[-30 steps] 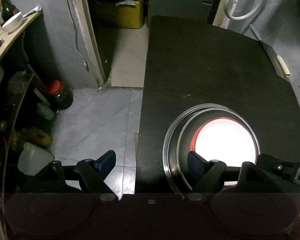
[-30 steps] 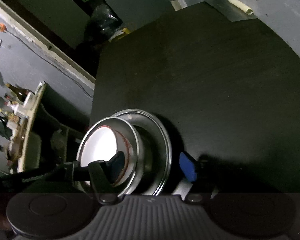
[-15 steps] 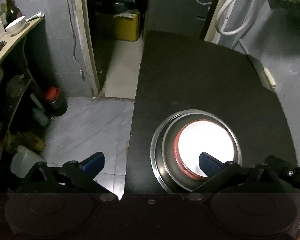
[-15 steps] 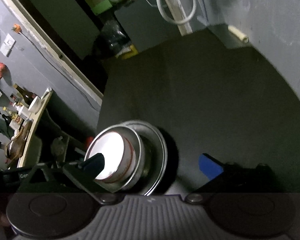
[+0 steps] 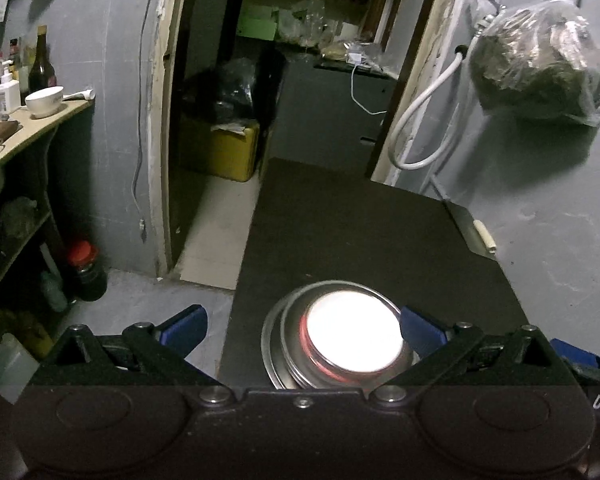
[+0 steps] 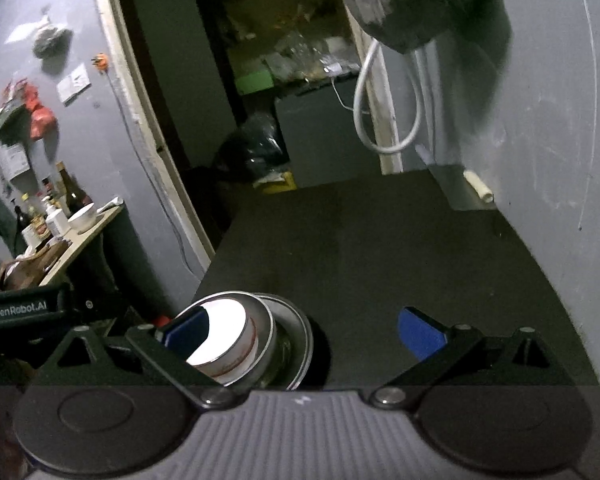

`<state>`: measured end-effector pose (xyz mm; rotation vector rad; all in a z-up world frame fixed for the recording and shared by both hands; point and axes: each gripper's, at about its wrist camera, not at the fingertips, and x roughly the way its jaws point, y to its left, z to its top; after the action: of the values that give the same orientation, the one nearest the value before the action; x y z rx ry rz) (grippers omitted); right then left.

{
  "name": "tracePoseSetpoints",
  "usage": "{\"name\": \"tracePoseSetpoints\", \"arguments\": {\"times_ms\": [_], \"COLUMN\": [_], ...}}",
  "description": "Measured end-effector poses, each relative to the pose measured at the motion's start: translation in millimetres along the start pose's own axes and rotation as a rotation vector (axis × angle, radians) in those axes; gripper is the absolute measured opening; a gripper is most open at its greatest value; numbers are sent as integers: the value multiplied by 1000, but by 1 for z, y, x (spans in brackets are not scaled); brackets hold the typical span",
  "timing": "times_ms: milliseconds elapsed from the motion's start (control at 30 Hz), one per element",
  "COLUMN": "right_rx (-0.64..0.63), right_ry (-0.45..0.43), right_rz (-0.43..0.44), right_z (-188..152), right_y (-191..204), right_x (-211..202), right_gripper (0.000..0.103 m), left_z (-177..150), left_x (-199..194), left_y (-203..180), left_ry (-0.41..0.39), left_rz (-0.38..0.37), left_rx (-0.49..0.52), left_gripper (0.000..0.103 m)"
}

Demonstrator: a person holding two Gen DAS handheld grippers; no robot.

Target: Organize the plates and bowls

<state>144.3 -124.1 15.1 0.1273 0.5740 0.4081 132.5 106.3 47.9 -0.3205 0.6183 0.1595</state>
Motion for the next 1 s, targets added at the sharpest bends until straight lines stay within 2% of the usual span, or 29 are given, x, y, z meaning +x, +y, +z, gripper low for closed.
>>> {"name": "tracePoseSetpoints", "arguments": {"times_ms": [467,600,1000], "right_rx": [48,66,67], "right_ry": [-13,-5,14], "right_rz": [-7,-8,-54], "right_z": [-11,-14,-19], "right_y": [-15,-17,-9], "right_x": [-16,-15,-19], "right_gripper": [103,103,103], "left_z": [-11,-12,-15], "left_x": [-29,-34,-39], "left_y": [-6,-3,1], "left_ry": [-51,-46,-27], "left_rz": [68,50,63], "left_rx": [0,-10,11], "left_gripper": [102,102,102]}}
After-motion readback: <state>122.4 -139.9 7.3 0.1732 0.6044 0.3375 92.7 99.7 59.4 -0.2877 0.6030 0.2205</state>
